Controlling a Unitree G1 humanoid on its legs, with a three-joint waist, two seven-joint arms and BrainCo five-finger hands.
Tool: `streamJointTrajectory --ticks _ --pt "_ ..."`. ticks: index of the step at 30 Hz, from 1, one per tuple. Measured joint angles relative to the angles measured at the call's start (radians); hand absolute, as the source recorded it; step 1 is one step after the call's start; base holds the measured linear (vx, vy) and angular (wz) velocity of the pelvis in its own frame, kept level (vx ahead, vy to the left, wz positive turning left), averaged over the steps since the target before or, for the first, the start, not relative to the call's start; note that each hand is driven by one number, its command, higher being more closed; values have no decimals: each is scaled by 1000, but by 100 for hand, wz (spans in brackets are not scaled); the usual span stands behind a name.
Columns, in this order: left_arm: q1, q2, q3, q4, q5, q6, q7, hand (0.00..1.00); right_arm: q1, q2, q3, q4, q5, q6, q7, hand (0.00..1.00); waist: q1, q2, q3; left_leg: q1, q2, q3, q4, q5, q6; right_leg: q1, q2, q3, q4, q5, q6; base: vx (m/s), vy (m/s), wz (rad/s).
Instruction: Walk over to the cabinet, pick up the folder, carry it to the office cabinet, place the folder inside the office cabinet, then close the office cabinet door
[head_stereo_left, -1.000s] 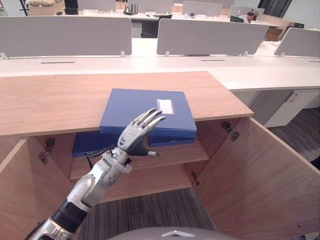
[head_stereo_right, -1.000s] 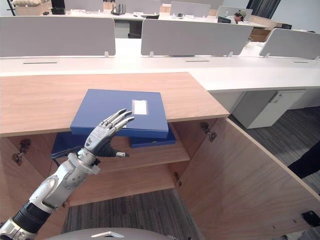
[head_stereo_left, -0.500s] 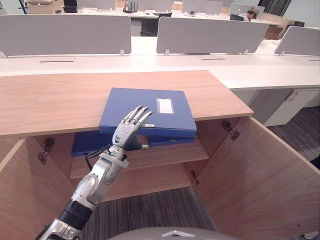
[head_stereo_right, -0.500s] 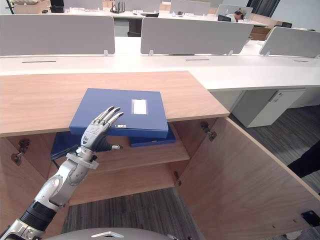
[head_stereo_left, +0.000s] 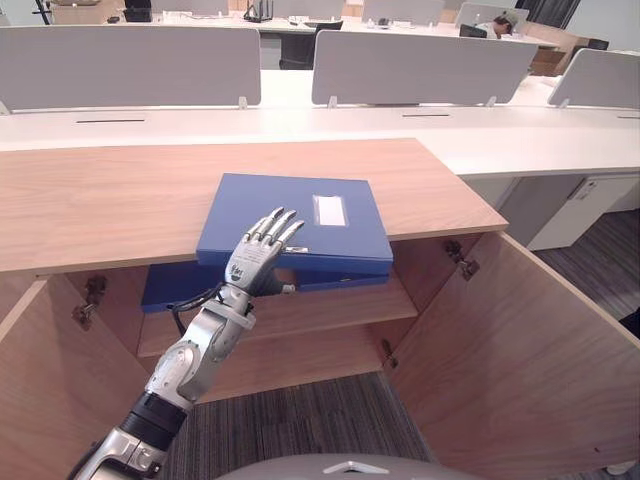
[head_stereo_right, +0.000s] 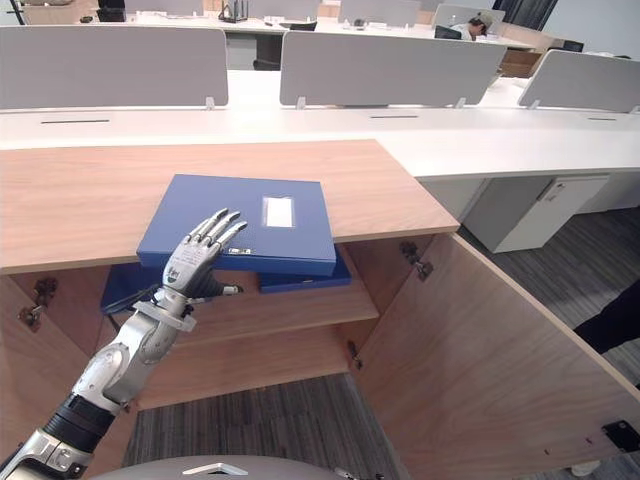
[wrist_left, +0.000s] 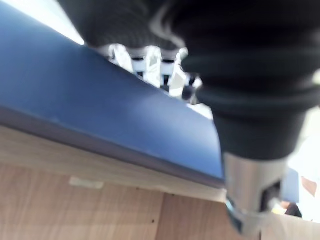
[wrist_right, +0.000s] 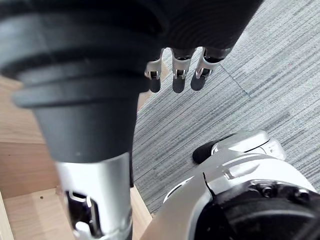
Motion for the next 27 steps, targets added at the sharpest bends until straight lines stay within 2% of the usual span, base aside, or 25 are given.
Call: streamJointTrajectory --ticks 14,15,27 --pt "-26 19 0 1 89 24 4 0 -2 0 -14 0 37 1 1 0 -14 2 6 -4 0 1 0 -6 -1 -1 1 -2 -6 0 0 0 0 0" --pt "-28 19 0 2 101 29 4 100 -2 0 -15 0 39 1 2 0 -15 2 6 -4 0 1 0 -7 -1 0 1 -2 -7 0 0 0 0 0" --pt "-101 24 2 44 147 49 44 100 -2 7 -35 0 77 1 6 0 -19 2 7 7 1 4 0 -13 -1 15 2 -2 -17 0 0 0 0 0"
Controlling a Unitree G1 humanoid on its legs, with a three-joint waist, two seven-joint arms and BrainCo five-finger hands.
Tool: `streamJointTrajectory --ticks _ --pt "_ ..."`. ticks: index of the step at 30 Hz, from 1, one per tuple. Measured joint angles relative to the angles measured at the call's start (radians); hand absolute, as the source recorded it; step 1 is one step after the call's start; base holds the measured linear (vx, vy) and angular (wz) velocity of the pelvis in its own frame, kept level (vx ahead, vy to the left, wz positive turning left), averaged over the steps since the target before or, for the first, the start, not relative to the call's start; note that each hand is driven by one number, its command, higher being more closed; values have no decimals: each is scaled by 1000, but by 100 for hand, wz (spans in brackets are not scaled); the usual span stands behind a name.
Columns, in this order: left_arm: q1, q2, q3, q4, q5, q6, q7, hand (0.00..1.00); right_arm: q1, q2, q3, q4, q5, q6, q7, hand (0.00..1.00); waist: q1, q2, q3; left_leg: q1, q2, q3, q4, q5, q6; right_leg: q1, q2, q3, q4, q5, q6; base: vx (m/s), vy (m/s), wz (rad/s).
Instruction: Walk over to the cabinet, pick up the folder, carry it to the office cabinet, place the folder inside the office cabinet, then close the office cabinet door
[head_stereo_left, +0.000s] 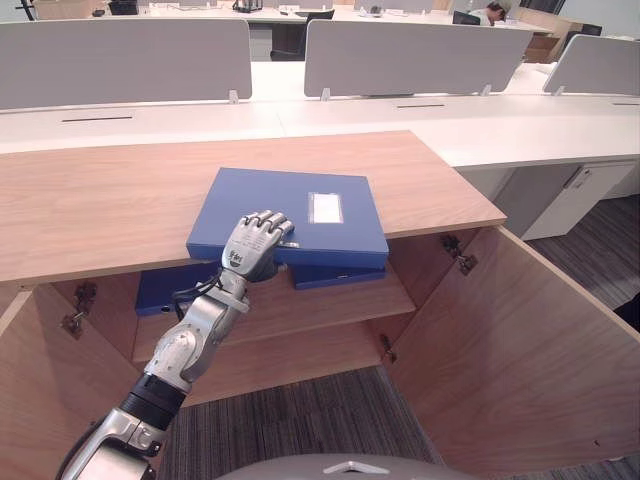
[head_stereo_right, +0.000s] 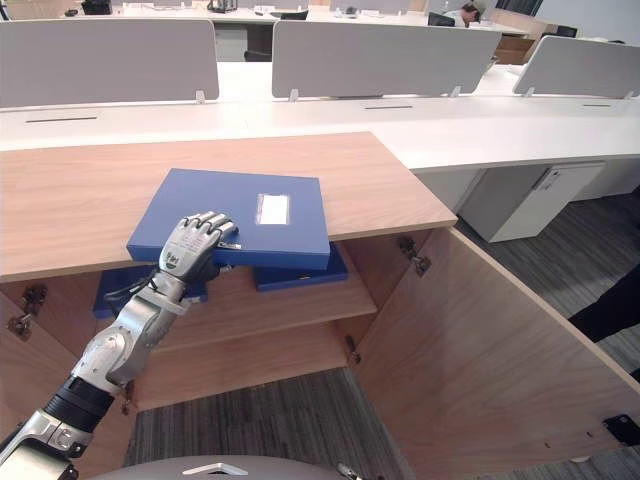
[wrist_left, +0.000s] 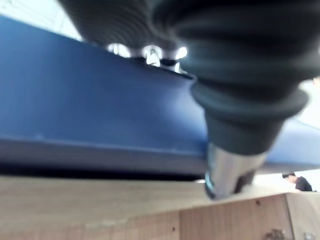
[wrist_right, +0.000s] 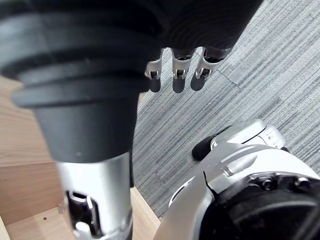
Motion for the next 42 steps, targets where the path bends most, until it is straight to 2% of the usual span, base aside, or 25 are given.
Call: streamJointTrajectory --ticks 14,19,22,28,33,42 --pt "-11 1 93 -48 -5 13 17 100 -1 3 5 -6 40 -7 1 0 0 1 0 10 8 22 0 -13 -5 2 10 21 -7 -2 -4 -6 -25 -5" --pt "41 -28 135 -171 -83 10 27 100 2 6 43 -39 70 -31 -2 0 4 4 -1 -3 16 23 0 -16 -8 -19 14 37 8 -2 -2 -15 -48 -3" --pt "73 -80 167 -265 -156 4 51 100 0 13 54 -60 81 -49 -4 0 12 4 -1 -6 19 24 1 -17 -9 -24 17 49 20 -2 -1 0 -37 -1" --pt "153 -166 248 -401 -311 -21 104 100 40 41 133 -244 108 -89 -7 0 23 6 -6 -21 23 27 6 -17 -8 -56 21 73 48 -2 -1 -29 -37 -3" --pt "252 -261 333 -529 -462 -37 152 100 89 79 164 -494 120 -138 -29 0 35 8 -6 -20 24 24 0 -16 -4 -55 24 73 58 -1 -1 -49 -36 2" --pt "421 -391 420 -628 -671 -71 200 100 167 95 174 -904 149 -203 -44 0 51 26 -2 -37 26 17 0 0 3 -74 26 68 62 2 4 -40 -42 2"
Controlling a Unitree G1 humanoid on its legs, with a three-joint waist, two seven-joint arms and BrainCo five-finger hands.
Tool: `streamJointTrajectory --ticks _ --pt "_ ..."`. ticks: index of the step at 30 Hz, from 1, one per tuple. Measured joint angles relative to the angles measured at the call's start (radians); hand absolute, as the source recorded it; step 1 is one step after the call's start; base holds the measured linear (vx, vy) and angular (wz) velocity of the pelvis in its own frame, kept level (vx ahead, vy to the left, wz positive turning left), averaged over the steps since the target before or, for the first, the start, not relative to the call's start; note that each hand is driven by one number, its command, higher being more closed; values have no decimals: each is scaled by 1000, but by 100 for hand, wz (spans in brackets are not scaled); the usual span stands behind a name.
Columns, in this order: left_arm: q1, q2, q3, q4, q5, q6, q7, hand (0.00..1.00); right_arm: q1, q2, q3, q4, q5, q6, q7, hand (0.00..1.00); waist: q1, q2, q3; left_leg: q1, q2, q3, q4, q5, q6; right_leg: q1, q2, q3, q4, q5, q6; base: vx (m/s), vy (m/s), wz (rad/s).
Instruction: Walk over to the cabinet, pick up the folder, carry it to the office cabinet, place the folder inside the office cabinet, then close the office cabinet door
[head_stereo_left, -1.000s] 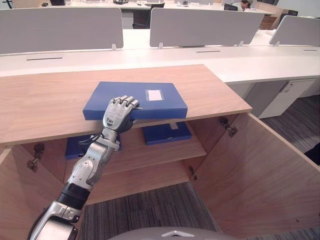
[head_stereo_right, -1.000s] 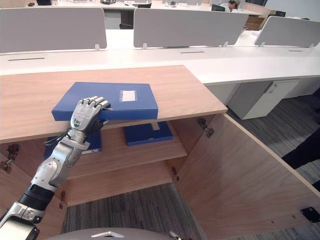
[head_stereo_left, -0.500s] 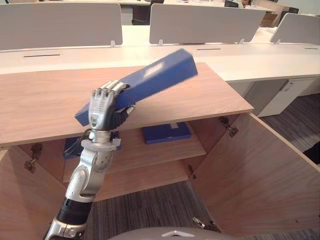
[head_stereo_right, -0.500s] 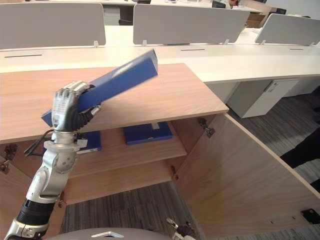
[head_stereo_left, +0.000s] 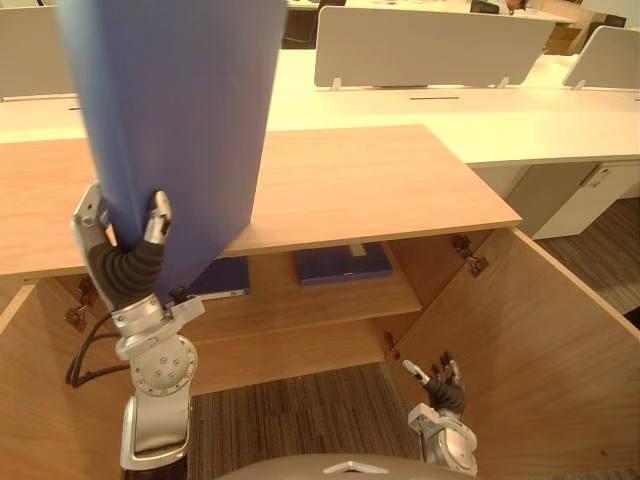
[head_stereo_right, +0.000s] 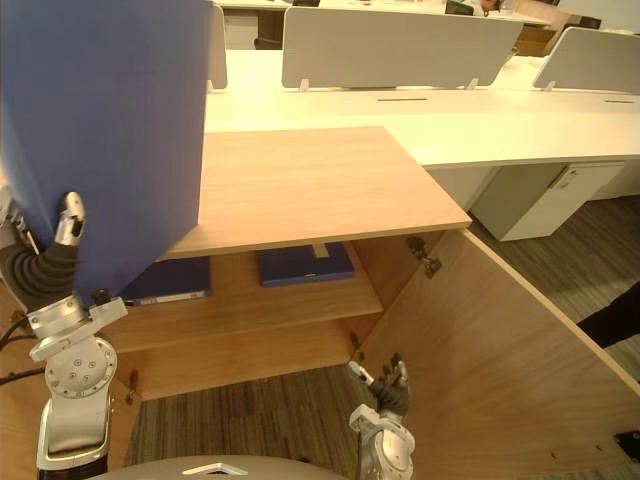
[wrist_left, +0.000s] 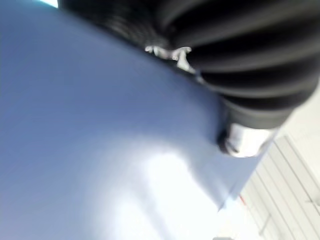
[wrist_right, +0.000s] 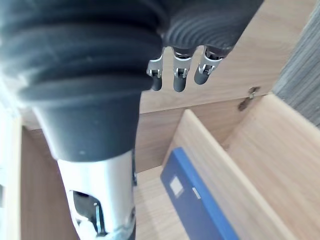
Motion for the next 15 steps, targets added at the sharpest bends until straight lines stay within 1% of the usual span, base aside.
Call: streamJointTrajectory --ticks 1,2,5,6,7,8,11,13,15 --pt "13 -6 0 -8 -6 -3 3 100 4 0 4 -29 0 -1 0 0 0 1 1 -1 0 0 0 0 0 0 0 0 0 0 0 -55 -42 0" --pt "36 -15 -2 -19 -24 -16 4 100 12 2 10 -90 0 -8 0 0 1 3 2 -2 1 -1 0 1 0 -1 0 0 0 0 1 -45 -33 1" --pt "78 -31 -7 -46 -82 -38 2 100 12 2 20 -220 -4 -36 -6 0 1 9 6 -15 2 -5 -1 -3 -9 -6 1 -4 1 1 2 -80 -43 4" --pt "84 -34 -10 -51 -85 -41 2 100 13 2 21 -249 -4 -39 -6 0 2 9 7 -15 2 -7 -1 -2 -9 -8 0 -5 2 1 2 -59 -44 11" --pt "93 -34 -16 -52 -127 -52 -8 100 11 1 26 -324 -11 -55 -10 0 4 12 10 -16 2 -15 -1 6 -12 -11 0 -15 3 1 3 -22 -30 11" --pt "95 -34 -18 -52 -131 -54 -10 100 11 1 26 -333 -13 -59 -11 0 4 13 11 -17 2 -17 -1 7 -12 -11 0 -16 3 1 3 -42 -48 15" --pt "117 -37 -52 -52 -198 -72 -21 100 5 0 42 -408 -14 -74 -28 0 8 14 15 -20 3 -22 0 14 -12 -12 2 -19 3 2 3 -45 -38 5" --pt "125 -43 -76 -52 -242 -80 -39 100 2 0 52 -440 -14 -78 -28 0 9 14 17 -22 4 -23 0 15 -13 -12 2 -20 2 1 3 -42 -33 1" --pt "125 -45 -110 -52 -304 -95 -72 100 -20 -3 67 -477 -14 -82 -27 0 9 12 18 -29 4 -24 0 19 -12 -18 2 -20 2 3 5 -42 -27 2"
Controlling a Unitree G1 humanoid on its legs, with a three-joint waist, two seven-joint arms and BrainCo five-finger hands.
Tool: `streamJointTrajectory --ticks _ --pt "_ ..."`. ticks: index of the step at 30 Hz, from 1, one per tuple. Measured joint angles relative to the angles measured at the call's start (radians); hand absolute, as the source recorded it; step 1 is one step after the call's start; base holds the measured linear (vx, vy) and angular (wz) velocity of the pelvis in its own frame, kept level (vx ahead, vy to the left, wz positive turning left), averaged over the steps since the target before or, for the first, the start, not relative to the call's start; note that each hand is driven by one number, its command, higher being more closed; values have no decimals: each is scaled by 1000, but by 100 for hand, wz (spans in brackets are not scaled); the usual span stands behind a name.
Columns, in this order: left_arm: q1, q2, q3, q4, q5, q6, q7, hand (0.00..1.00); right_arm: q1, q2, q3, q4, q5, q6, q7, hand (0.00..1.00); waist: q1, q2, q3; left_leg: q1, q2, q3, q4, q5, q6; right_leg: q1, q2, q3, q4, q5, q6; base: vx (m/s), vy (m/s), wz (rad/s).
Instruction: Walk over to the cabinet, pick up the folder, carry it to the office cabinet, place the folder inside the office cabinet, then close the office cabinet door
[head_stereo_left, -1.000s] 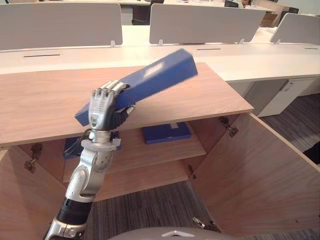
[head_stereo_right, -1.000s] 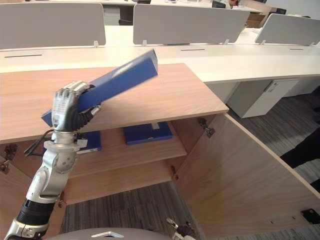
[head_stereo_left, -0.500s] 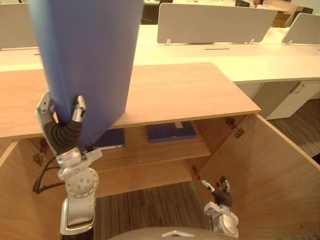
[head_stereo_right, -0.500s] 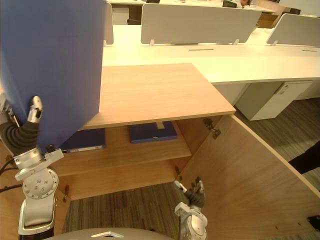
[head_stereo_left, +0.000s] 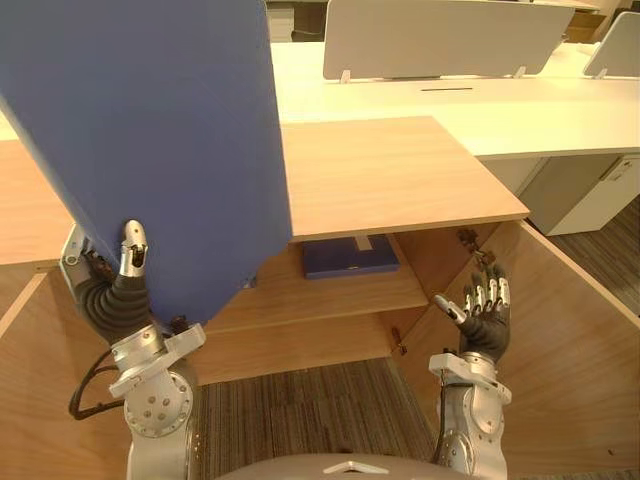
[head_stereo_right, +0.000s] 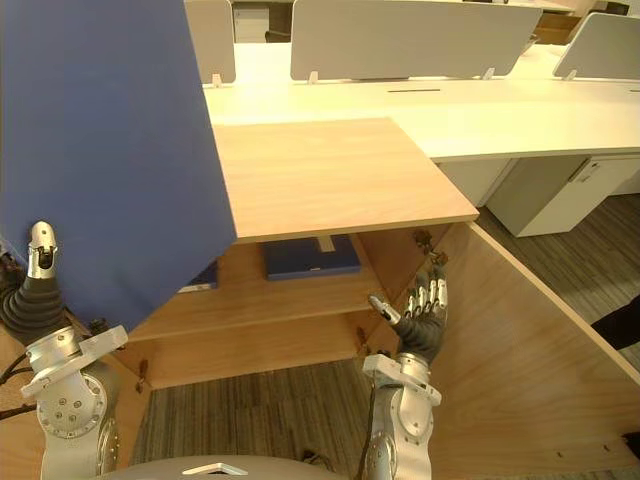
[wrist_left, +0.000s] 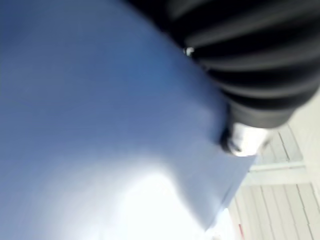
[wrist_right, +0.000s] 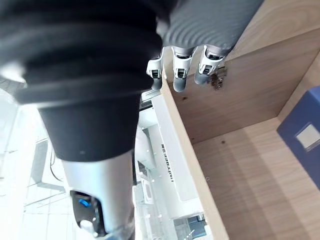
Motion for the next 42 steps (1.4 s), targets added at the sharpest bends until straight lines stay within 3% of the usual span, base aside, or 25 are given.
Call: streamJointTrajectory --ticks 9,19,27,42 --pt "-4 18 -100 13 -147 -20 -142 100 -131 -20 28 -4 -1 1 12 0 17 -24 14 -7 -4 -11 0 11 12 0 -3 -8 -2 3 4 -20 -14 3" --pt "-14 82 -146 67 -168 -26 -247 100 -237 -103 22 -4 -18 9 82 0 33 -37 19 -21 -13 -28 0 15 16 -4 -15 -27 -2 4 8 -13 -5 5" --pt "-29 103 -185 89 -168 -30 -293 100 -249 -150 23 -3 11 29 133 0 44 -42 17 -37 -13 -30 0 21 18 -20 -15 -28 1 5 10 0 0 0" --pt "-54 157 -209 131 -159 -30 -314 100 -279 -195 102 20 21 51 204 0 45 -63 0 -42 -14 -31 0 33 20 -33 -16 -27 19 7 10 -26 -5 0"
